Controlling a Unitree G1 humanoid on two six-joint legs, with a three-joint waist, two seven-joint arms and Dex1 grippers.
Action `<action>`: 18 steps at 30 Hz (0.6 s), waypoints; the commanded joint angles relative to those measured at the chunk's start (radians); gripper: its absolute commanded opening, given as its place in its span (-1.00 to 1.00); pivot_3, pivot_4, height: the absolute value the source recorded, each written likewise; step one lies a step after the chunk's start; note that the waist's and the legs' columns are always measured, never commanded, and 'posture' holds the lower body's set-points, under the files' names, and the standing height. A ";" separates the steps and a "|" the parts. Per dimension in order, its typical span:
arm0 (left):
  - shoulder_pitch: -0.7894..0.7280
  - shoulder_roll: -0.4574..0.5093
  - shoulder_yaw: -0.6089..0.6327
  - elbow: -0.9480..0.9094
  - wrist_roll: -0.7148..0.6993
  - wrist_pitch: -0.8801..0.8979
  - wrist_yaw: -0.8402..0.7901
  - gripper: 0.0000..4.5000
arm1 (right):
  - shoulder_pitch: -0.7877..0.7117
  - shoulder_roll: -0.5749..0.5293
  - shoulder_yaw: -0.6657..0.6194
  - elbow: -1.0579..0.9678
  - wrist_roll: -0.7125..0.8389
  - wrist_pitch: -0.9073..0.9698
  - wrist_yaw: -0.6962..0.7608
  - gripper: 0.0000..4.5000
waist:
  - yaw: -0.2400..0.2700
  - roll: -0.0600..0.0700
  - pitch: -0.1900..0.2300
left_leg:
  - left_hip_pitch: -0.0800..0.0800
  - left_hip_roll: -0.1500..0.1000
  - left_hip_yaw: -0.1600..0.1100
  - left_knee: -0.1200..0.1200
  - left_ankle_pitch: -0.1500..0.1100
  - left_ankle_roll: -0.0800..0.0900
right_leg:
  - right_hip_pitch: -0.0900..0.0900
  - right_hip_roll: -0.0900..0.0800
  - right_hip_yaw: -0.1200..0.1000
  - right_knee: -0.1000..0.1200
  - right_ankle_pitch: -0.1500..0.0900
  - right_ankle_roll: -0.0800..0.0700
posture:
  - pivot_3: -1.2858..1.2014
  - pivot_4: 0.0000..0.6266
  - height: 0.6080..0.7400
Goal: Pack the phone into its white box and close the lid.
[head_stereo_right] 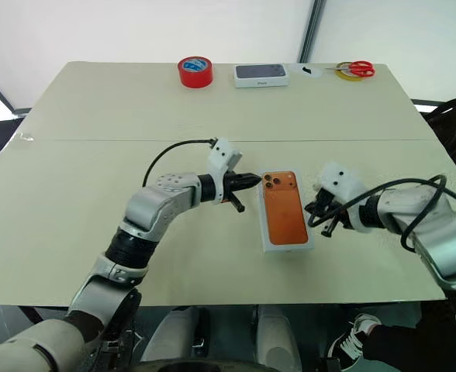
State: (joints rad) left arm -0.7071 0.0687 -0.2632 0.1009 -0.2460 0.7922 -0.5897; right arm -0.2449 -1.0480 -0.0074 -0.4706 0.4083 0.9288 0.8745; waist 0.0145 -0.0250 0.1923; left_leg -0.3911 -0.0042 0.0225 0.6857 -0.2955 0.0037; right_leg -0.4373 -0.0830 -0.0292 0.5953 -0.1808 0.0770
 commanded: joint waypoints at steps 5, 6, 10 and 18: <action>-0.045 -0.026 -0.054 0.146 0.073 -0.024 0.031 -1.00 | 0.073 0.044 0.034 -0.077 -0.010 0.042 -0.072 -0.97 | 0.000 -0.001 -0.001 | 0.001 0.000 0.000 0.000 0.000 0.000 | 0.001 0.000 0.000 0.000 0.000 0.000 | 0.03 -0.52 0.87; -0.043 -0.026 -0.051 0.147 0.073 -0.024 0.031 -1.00 | 0.075 0.045 0.038 -0.077 -0.013 0.044 -0.079 -0.97 | 0.000 -0.001 -0.002 | 0.002 0.000 0.000 0.000 0.000 0.000 | 0.002 0.000 0.000 0.000 0.000 0.000 | 0.03 -0.52 0.87; -0.025 -0.005 -0.006 0.102 0.064 -0.040 0.036 -1.00 | 0.069 0.054 0.014 -0.072 -0.015 0.023 -0.094 -0.97 | -0.001 -0.001 -0.002 | 0.003 0.001 -0.001 0.000 0.000 0.000 | 0.003 0.000 -0.001 0.000 -0.001 -0.002 | 0.03 -0.52 0.87; 0.136 0.237 0.289 -0.207 -0.034 -0.091 0.021 -1.00 | -0.059 0.183 -0.127 0.183 -0.092 -0.235 -0.220 -0.97 | -0.007 -0.001 -0.002 | 0.000 0.002 0.000 -0.001 0.000 0.000 | -0.002 0.001 0.001 0.002 0.000 0.000 | 0.03 -0.52 0.87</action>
State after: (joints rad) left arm -0.5877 0.2826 -0.0334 -0.0319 -0.2557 0.7148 -0.5654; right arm -0.2899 -0.8751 -0.0941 -0.3229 0.3352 0.7472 0.6686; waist 0.0070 -0.0257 0.1907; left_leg -0.3907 -0.0026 0.0229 0.6846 -0.2954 0.0034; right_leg -0.4395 -0.0819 -0.0288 0.5974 -0.1804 0.0772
